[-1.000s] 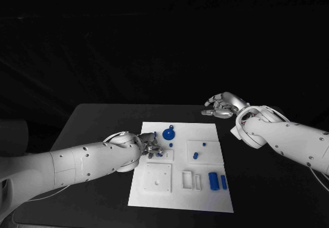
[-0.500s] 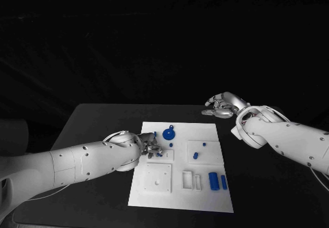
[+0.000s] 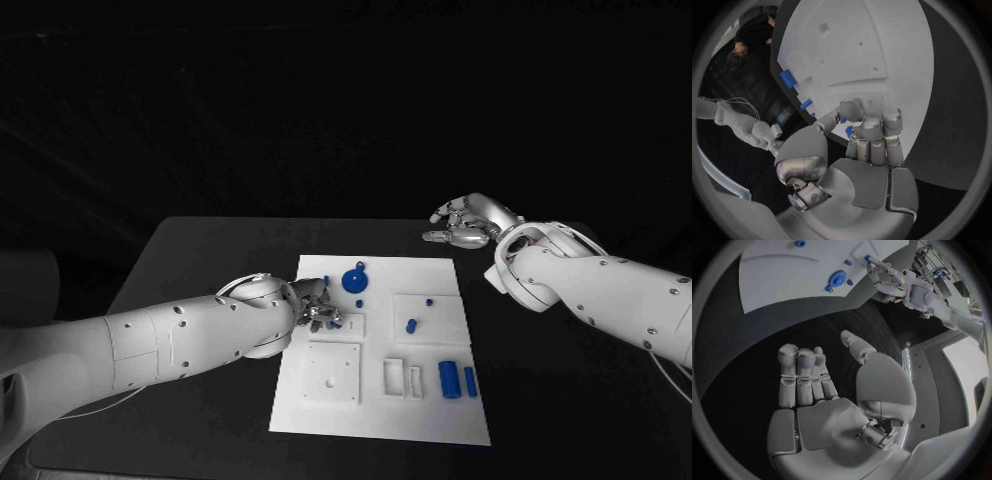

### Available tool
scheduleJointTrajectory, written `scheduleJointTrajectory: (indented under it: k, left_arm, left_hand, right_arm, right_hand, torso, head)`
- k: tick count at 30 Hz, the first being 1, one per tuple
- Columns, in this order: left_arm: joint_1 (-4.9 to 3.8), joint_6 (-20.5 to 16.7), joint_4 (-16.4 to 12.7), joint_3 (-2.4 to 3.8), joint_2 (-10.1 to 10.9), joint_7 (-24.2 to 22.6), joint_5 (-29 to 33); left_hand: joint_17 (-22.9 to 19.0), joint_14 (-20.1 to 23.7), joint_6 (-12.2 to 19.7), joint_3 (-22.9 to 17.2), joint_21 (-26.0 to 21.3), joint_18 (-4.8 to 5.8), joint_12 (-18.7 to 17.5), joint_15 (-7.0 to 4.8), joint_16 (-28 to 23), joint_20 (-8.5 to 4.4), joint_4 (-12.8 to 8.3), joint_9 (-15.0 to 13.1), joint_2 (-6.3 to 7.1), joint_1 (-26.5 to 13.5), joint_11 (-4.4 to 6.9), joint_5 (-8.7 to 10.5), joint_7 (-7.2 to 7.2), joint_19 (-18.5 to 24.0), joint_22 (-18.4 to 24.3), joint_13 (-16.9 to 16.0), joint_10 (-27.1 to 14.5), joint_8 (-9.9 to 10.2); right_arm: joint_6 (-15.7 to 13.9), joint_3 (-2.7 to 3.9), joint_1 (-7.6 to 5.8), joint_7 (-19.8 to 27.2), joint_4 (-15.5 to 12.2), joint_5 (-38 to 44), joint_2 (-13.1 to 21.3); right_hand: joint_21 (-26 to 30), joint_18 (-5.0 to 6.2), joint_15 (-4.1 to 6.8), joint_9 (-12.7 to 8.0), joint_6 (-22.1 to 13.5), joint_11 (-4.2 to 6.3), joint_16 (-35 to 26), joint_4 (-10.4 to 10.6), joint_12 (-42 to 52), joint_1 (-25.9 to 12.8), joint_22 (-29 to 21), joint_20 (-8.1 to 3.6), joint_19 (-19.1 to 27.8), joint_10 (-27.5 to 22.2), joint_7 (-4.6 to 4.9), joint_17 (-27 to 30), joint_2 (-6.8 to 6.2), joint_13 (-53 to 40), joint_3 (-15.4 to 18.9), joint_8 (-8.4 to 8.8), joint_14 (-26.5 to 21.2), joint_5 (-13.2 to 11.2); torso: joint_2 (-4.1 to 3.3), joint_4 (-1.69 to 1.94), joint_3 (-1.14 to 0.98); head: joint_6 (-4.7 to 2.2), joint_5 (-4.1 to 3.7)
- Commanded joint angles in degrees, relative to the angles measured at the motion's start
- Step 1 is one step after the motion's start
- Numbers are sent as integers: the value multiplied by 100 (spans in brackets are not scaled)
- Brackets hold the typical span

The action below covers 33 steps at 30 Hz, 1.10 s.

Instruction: Assemble the parts on the task board

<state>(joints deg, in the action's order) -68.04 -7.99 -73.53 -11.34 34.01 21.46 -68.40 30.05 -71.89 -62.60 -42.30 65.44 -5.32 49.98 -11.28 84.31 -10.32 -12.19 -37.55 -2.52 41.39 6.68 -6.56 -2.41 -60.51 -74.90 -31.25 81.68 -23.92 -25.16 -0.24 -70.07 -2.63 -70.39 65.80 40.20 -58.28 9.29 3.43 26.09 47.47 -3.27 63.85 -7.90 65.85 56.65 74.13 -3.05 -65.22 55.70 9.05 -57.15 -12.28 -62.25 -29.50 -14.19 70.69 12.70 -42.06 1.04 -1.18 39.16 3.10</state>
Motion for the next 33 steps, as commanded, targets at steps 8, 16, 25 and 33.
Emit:
scheduleJointTrajectory:
  k: [8,16,25,33]
  left_arm:
    - [73,465,14,-59,-8,183,-84]
    - [73,536,20,-59,-13,182,-81]
    - [72,442,53,-57,-33,195,-74]
    - [72,322,107,-55,-39,204,-44]
  left_hand:
    - [-19,-153,-838,40,27,-103,58,-200,53,-541,116,4,43,29,56,284,338,-37,-12,4,-72,23]
    - [-26,-150,-850,74,30,-105,91,-199,76,-537,205,5,81,-47,57,63,339,-21,-16,-3,-72,15]
    - [-44,-140,-845,128,30,-112,109,-197,86,-537,376,12,235,-172,53,343,337,-14,-14,1,-83,16]
    - [-51,-116,-814,265,23,-130,116,-193,97,-542,743,-8,607,-500,50,379,332,3,-5,5,-96,5]
  right_arm:
    - [63,3,4,67,-3,-2,-2]
    - [62,3,5,72,0,-3,3]
    - [66,3,8,74,3,-7,-3]
    - [69,3,9,76,4,-7,-3]
  right_hand:
    - [22,571,8,-8,-9,43,4,9,32,-54,8,-9,-22,2,33,8,10,13,42,-31,53,29]
    - [24,571,9,-8,-8,44,4,7,36,-46,10,-12,-25,2,32,9,22,17,39,-32,55,35]
    - [26,571,9,-9,-8,44,4,10,37,-50,11,-12,-26,2,32,9,24,19,41,-32,55,37]
    - [27,571,9,-10,-8,44,3,13,39,-55,12,-13,-27,2,32,10,24,22,44,-31,56,40]
  torso:
    - [0,-3,-5]
    - [0,-4,-5]
    - [0,-5,-1]
    - [1,-4,0]
  head:
    - [0,13]
    - [9,20]
    - [2,15]
    - [-8,1]
